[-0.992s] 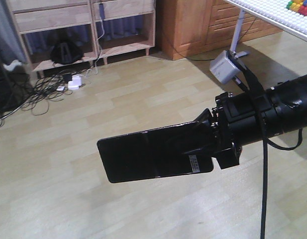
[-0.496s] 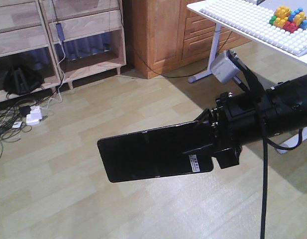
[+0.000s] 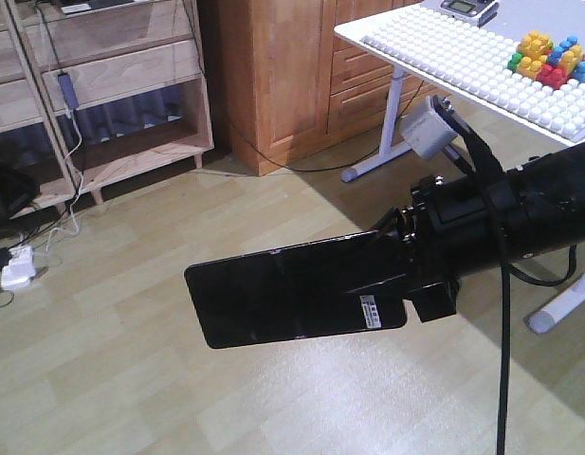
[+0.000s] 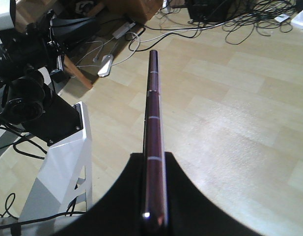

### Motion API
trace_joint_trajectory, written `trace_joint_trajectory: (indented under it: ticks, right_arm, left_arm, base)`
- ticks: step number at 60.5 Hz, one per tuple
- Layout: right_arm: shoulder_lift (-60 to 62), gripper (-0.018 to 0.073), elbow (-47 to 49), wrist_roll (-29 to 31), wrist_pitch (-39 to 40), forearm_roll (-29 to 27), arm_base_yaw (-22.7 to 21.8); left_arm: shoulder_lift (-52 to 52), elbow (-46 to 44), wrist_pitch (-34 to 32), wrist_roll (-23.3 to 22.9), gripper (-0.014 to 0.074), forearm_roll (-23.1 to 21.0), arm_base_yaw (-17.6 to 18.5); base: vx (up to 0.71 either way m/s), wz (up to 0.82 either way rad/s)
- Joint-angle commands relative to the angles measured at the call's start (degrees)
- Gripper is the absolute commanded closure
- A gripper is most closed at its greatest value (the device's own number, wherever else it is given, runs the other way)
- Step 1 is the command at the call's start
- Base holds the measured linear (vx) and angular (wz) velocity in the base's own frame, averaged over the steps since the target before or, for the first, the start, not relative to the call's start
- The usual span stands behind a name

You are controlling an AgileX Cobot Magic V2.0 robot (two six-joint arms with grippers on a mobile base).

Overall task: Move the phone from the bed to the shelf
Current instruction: 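Hold the phone while the base drives to the wooden shelf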

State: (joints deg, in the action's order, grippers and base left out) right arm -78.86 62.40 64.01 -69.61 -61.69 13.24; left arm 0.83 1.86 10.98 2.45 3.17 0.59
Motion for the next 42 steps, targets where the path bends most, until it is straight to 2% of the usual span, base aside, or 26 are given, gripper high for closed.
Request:
trace_joint_trajectory:
  ticks: [1,42]
  right_arm:
    - [1.91,0.056,1.51,0.36,-4.3,-4.88,-0.07]
    - [1.91,0.056,1.51,0.36,-4.3,-4.88,-0.07]
  left_arm:
    - [0.6,-1.46,-4.19,-0.22,0.0596,-0.26,0.12]
    - [0.6,-1.46,-4.19,-0.22,0.0596,-0.26,0.12]
  base:
    - [0.45,-0.09]
    - [0.46,0.0]
